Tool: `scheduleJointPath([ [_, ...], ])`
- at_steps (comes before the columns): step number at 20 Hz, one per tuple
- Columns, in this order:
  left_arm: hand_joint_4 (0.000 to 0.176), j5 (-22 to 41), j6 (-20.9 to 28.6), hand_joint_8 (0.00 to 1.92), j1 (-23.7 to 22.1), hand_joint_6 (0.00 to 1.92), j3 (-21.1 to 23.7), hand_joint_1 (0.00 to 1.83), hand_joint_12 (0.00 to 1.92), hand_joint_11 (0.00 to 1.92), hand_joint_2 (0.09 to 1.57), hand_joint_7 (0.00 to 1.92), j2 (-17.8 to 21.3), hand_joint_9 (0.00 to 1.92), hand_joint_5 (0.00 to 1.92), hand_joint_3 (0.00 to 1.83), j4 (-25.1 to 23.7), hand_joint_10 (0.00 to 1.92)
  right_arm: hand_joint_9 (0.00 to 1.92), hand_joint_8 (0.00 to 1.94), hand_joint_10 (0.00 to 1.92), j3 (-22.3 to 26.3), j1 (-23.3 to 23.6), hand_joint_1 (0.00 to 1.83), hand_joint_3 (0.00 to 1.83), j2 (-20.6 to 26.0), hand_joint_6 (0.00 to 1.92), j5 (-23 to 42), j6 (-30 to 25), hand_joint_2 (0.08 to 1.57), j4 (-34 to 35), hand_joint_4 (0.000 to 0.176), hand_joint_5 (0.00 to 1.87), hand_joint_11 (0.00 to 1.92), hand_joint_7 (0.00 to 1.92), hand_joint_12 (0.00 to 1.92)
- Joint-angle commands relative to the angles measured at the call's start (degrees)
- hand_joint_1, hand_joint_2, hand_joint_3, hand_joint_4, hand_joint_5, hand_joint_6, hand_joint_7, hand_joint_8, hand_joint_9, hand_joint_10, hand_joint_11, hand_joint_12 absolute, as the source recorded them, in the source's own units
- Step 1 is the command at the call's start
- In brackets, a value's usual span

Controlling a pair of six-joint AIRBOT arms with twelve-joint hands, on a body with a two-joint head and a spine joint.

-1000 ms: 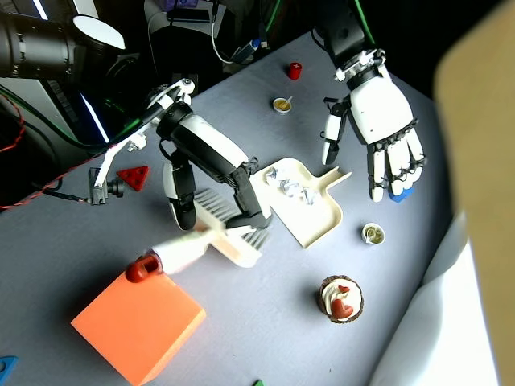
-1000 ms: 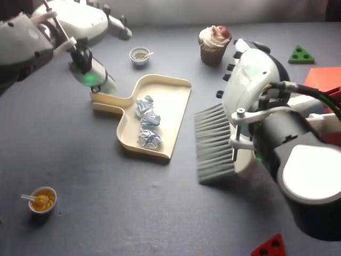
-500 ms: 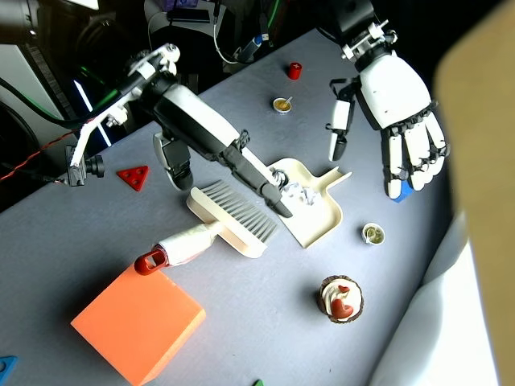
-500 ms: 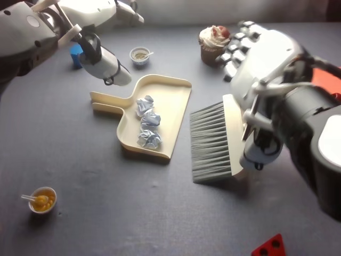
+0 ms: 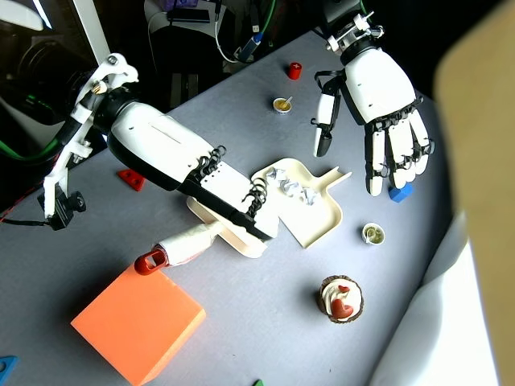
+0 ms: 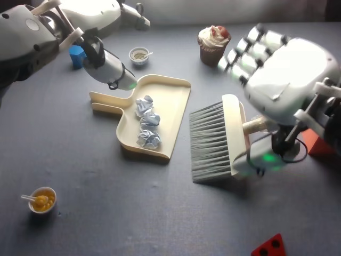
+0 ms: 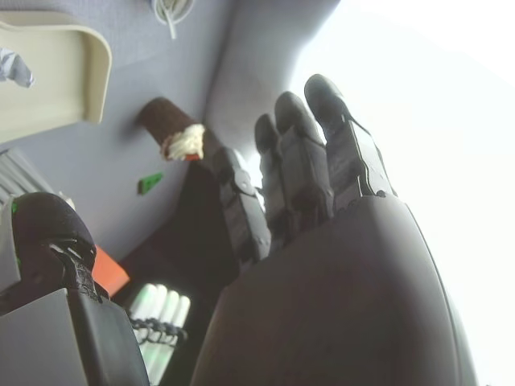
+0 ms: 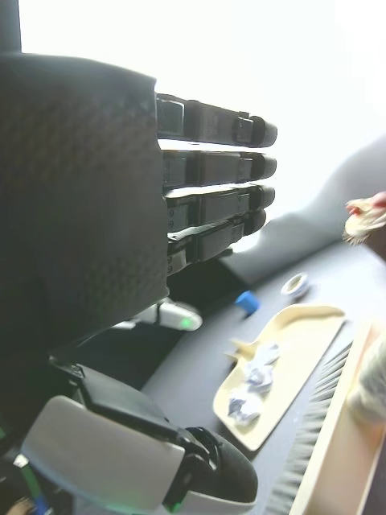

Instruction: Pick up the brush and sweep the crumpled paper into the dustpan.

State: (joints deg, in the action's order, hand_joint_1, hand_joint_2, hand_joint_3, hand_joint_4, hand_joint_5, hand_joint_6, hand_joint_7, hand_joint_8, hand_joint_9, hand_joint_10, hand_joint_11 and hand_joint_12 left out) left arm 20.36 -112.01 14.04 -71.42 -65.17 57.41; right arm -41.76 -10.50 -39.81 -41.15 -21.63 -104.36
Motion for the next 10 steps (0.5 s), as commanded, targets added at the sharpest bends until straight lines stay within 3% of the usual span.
scheduleJointPath([
  [1,0.142,4.3,-0.1,0.0,-0.5,0.0,-0.1,0.85,0.5,0.07,0.91,0.29,0.7,0.28,0.41,0.0,-1.9,0.0,0.0,0.0,0.0,-0.8,1.8,0.34,0.0,0.9,0.0,4.4,-0.3,0.73,-4.2,0.0,0.0,0.04,0.0,0.02],
  [5,0.133,4.5,-0.1,0.0,-0.5,0.0,0.2,0.88,0.51,0.06,0.91,0.28,0.7,0.27,0.42,0.0,-2.0,0.0,0.0,0.0,0.0,-2.7,2.2,0.28,0.01,2.0,0.0,15.7,-2.3,0.77,-4.7,0.0,0.0,0.01,0.0,0.0],
  [6,0.126,4.7,-0.1,0.01,-0.5,0.01,0.3,0.89,0.52,0.08,0.9,0.3,0.7,0.29,0.44,0.0,-2.0,0.01,0.0,0.0,0.0,-2.7,2.4,0.3,0.01,2.7,0.0,18.1,-4.5,0.78,-5.3,0.0,0.0,0.02,0.0,0.0],
  [10,0.126,4.8,-0.2,0.0,-0.5,0.0,0.3,0.86,0.51,0.05,0.92,0.28,0.8,0.25,0.41,0.0,-2.0,0.0,0.0,0.0,0.0,-2.8,2.7,0.31,0.01,5.7,0.0,27.0,-19.5,0.8,-15.8,0.0,0.0,0.0,0.0,0.0],
])
